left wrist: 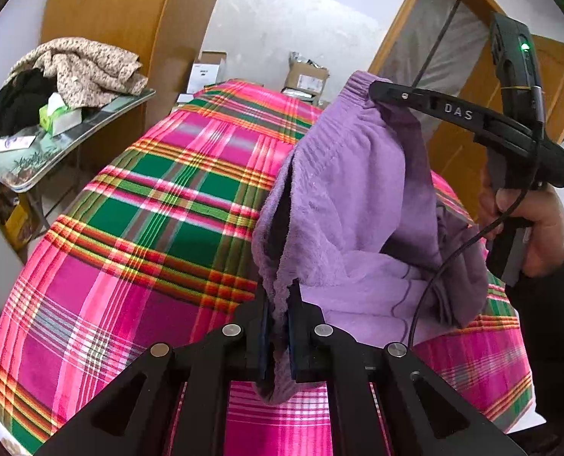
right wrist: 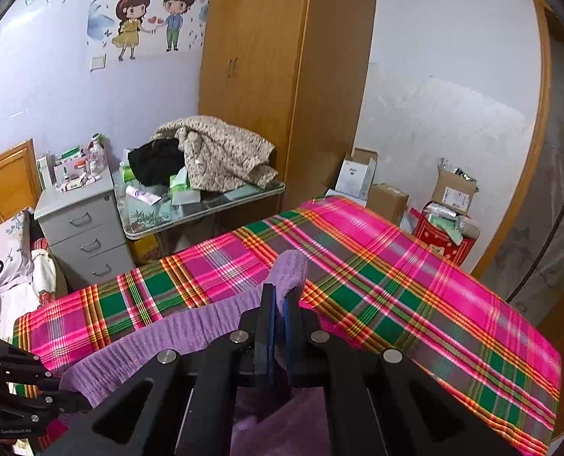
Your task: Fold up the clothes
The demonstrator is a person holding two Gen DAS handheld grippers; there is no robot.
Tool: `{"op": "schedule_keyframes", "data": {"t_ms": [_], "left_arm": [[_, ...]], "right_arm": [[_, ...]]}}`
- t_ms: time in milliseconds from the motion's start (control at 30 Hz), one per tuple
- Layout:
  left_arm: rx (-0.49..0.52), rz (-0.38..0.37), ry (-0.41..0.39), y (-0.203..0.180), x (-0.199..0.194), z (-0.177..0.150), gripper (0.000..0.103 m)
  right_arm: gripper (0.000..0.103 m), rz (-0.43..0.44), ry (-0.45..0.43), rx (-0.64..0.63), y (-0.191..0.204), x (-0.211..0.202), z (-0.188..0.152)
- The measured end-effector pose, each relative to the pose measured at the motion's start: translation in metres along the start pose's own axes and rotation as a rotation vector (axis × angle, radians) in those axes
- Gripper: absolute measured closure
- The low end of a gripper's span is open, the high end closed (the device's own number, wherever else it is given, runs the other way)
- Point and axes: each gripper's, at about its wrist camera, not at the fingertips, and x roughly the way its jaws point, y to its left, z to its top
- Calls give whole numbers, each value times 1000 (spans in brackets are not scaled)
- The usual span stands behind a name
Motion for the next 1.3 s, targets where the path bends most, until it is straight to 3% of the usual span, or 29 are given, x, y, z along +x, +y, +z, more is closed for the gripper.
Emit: {"op": "schedule_keyframes", "data": {"t_ms": [333, 633, 933, 1300], "left_arm": [[-2, 14, 22, 5, 8, 2, 95], [11, 38, 54, 6, 20, -2, 95], [7, 58, 62, 4, 20, -2, 94], [32, 138, 69, -9, 17, -5, 91]], "right_arm": [[99, 5, 60, -18, 1, 39, 0], [96, 11, 164, -17, -1, 65, -15], [79, 34, 170, 1, -6, 43, -27], [76, 36, 145, -13, 7, 5, -36]]}}
